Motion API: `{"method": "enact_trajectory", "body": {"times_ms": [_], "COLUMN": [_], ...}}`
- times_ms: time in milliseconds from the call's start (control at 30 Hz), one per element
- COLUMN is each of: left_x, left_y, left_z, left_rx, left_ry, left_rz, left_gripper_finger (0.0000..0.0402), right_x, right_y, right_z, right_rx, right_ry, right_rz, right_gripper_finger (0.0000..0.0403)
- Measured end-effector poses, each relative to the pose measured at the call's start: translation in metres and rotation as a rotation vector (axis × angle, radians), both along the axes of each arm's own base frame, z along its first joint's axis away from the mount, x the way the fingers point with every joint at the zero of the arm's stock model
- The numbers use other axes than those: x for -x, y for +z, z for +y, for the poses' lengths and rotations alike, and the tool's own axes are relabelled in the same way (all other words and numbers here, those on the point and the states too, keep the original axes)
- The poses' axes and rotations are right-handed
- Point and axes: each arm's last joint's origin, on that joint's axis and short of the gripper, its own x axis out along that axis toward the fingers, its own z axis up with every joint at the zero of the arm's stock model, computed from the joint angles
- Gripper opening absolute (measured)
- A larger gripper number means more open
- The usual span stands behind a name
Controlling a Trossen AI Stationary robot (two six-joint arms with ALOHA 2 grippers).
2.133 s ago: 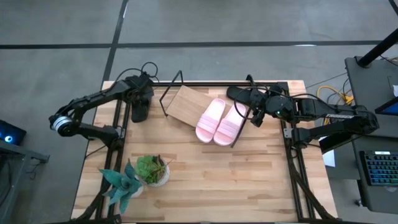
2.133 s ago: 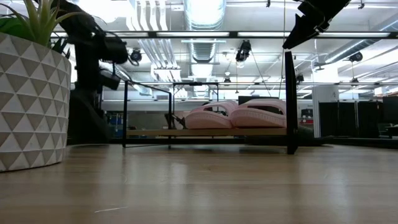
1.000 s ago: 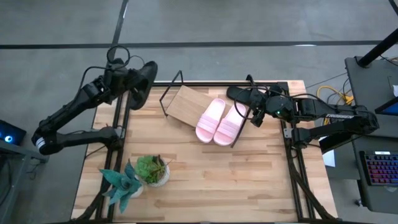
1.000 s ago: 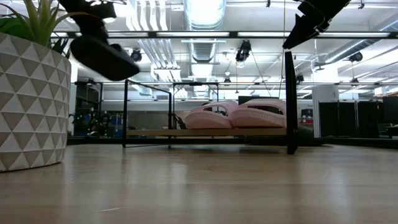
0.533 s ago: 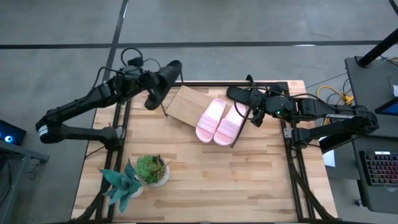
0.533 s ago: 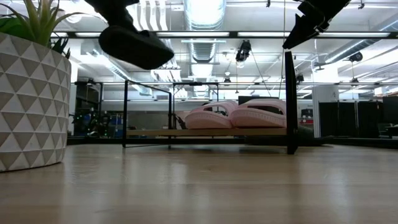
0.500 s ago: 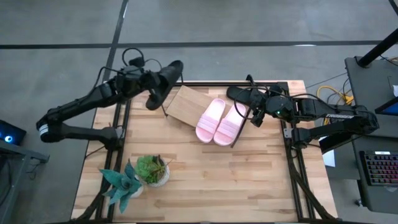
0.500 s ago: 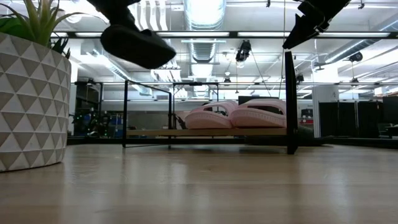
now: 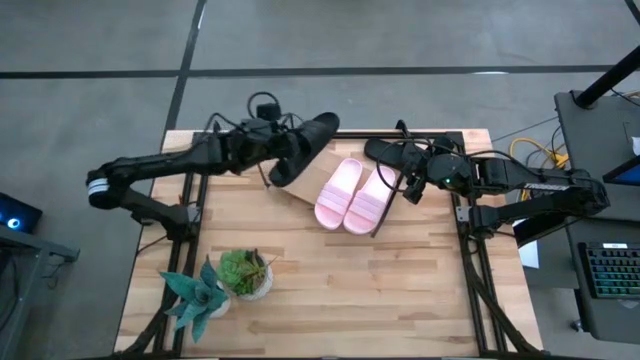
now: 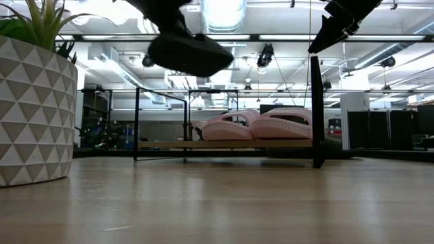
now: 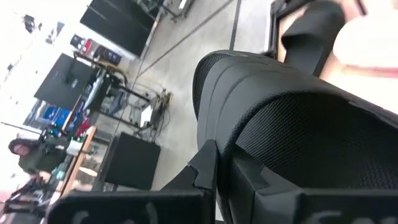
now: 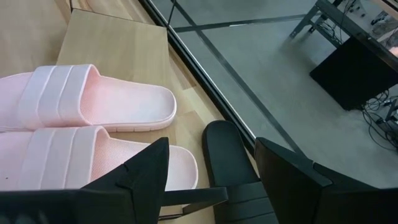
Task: Pick and place slides into the shelf
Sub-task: Put the left black slide on the shelf
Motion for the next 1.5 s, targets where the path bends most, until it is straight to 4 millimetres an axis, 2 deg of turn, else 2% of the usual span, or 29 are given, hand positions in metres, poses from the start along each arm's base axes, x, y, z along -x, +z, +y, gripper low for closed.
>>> {"method": "enact_trajectory", "body": {"times_ms": [267,533,767,1033,1267,1500], "left_x": [-0.035,-0.057,-0.061,-0.059,-0.059,-0.050], "left_y": [-0.049,-0.080,-0.100,-0.110,-0.126,-0.147], "left_z": [0.016,0.023,0.027,0.029,0.029,0.027], "left_rx": [-0.025,-0.030,-0.051,-0.082,-0.092,-0.098], "left_ry": [0.117,0.166,0.240,0.320,0.305,0.308], "left_rz": [0.203,0.271,0.352,0.430,0.517,0.589], "left_gripper_finger": [0.0000,0.0000,0.0000,0.0000,0.0000,0.0000], "right_x": [0.000,0.000,0.000,0.000,0.000,0.000], "right_y": [0.000,-0.001,-0.007,-0.007,-0.007,-0.007], "right_z": [0.000,0.000,0.000,0.000,0.000,0.000], "right_rx": [0.000,0.000,-0.002,-0.002,-0.002,-0.002], "right_ry": [0.000,0.000,0.000,0.000,0.000,0.000], "right_rz": [0.001,0.003,0.022,0.023,0.023,0.023], "right_gripper_finger": [0.0228,0.0228,0.0228,0.0228,0.0228,0.0228]}}
